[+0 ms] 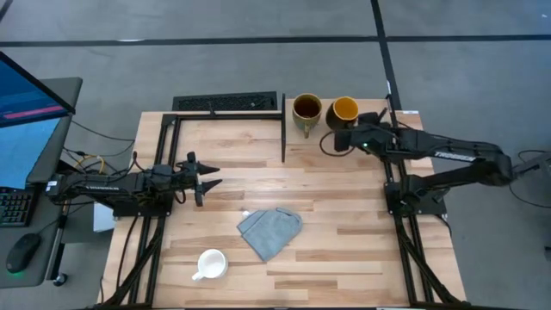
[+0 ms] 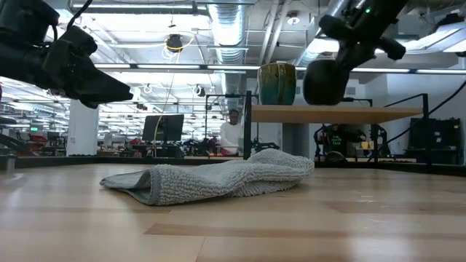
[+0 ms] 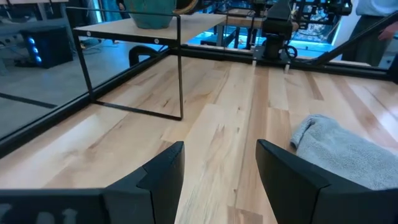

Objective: Stack small to large cups/mugs on shelf
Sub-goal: Put the yellow mug on the shelf

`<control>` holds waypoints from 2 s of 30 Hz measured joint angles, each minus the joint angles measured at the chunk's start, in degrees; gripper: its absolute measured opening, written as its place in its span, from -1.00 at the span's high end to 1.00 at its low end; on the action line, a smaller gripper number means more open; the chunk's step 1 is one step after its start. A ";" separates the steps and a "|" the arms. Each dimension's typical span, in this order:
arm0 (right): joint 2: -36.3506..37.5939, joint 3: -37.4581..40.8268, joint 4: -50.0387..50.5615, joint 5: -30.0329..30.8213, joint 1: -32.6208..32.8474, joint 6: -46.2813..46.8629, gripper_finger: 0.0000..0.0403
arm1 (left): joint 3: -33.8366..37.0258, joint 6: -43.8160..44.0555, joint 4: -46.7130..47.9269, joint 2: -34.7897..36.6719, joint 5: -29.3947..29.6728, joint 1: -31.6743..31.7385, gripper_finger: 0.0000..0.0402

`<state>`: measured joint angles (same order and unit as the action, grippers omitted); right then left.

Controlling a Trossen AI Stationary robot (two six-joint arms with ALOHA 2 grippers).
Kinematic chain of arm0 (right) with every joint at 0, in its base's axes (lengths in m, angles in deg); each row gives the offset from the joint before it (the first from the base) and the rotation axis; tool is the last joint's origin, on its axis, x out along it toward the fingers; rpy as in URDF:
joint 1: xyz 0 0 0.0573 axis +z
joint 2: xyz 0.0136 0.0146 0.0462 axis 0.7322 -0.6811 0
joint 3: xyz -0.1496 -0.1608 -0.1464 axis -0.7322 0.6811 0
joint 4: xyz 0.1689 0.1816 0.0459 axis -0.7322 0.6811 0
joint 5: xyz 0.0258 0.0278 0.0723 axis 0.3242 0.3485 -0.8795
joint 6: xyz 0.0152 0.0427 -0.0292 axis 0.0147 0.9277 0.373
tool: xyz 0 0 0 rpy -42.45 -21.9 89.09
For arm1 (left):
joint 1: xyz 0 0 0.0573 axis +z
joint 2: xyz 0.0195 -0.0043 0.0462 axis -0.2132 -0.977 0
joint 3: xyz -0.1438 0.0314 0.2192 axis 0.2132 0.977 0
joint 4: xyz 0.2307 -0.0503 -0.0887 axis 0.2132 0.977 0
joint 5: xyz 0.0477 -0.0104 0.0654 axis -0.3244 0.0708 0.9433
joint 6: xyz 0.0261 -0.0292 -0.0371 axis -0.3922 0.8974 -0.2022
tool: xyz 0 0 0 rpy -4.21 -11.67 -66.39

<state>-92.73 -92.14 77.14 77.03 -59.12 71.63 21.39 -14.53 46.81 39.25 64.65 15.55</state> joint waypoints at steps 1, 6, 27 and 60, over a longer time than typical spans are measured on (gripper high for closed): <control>-0.75 0.00 -0.16 -0.28 -0.09 0.27 0.60 | 0.00 -0.01 -0.02 -0.01 -0.39 0.00 0.05; -4.72 -0.10 -0.61 0.92 -0.03 1.89 0.60 | 0.01 0.00 0.06 -0.02 -3.33 0.00 0.05; -7.06 -6.56 10.15 0.12 0.21 7.21 0.60 | -0.01 1.58 2.03 -0.02 -10.22 -0.04 0.05; -11.22 -9.74 12.24 -0.56 -0.86 8.20 0.24 | 0.01 1.53 3.80 -0.02 -10.26 -0.05 0.05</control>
<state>-103.96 -101.88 89.39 76.47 -59.97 79.83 21.40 -13.00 50.61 39.23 54.39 15.51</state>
